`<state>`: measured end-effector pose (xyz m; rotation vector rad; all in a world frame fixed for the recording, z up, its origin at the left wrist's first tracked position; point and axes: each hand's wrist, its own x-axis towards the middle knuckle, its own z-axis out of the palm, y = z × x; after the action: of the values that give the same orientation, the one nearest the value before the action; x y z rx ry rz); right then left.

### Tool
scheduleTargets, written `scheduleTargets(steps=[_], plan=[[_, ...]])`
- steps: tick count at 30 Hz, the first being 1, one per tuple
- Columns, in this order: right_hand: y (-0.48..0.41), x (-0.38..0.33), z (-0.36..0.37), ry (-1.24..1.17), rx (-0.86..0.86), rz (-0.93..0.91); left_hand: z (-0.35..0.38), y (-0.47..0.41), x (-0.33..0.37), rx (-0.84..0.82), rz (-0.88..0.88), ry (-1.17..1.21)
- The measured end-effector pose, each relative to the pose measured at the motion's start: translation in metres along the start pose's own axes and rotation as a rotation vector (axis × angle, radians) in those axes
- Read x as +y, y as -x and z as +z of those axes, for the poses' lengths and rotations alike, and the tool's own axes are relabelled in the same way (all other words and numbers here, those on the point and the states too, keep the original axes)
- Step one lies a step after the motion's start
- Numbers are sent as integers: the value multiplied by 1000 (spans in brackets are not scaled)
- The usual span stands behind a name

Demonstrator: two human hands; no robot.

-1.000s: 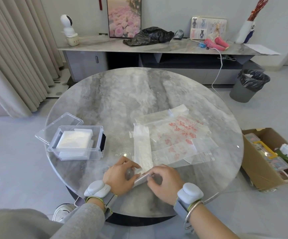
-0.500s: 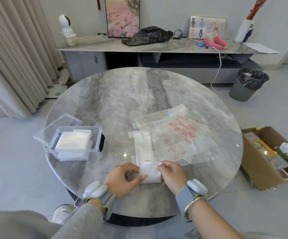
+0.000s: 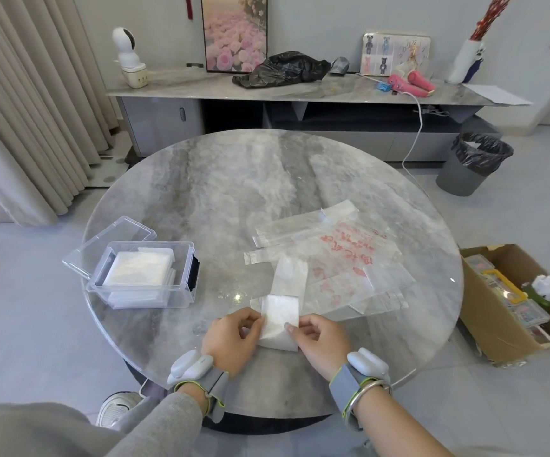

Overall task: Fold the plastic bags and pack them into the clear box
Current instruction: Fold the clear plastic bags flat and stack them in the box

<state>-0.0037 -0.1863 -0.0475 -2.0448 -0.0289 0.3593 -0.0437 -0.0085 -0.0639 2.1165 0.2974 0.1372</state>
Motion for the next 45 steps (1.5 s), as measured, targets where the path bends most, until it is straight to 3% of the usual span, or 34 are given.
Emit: scheduleTargets(steps=[18,24,28,32,38,45], plan=[[-7,2,2,82,15,49,-1,4,8,-35,-8,-77],[-6,-3,2,184,16,52,-4,4,6,-87,34,-272],[-6,-7,2,258,-17,47,-4,8,2,27,109,-297],[-7,-11,4,285,-58,59,-6,7,-4,179,394,-414],[-9,-16,3,287,-73,109,3,6,-16,38,641,-522],[-5,-19,8,339,-7,114,8,5,-28,-62,661,-692]])
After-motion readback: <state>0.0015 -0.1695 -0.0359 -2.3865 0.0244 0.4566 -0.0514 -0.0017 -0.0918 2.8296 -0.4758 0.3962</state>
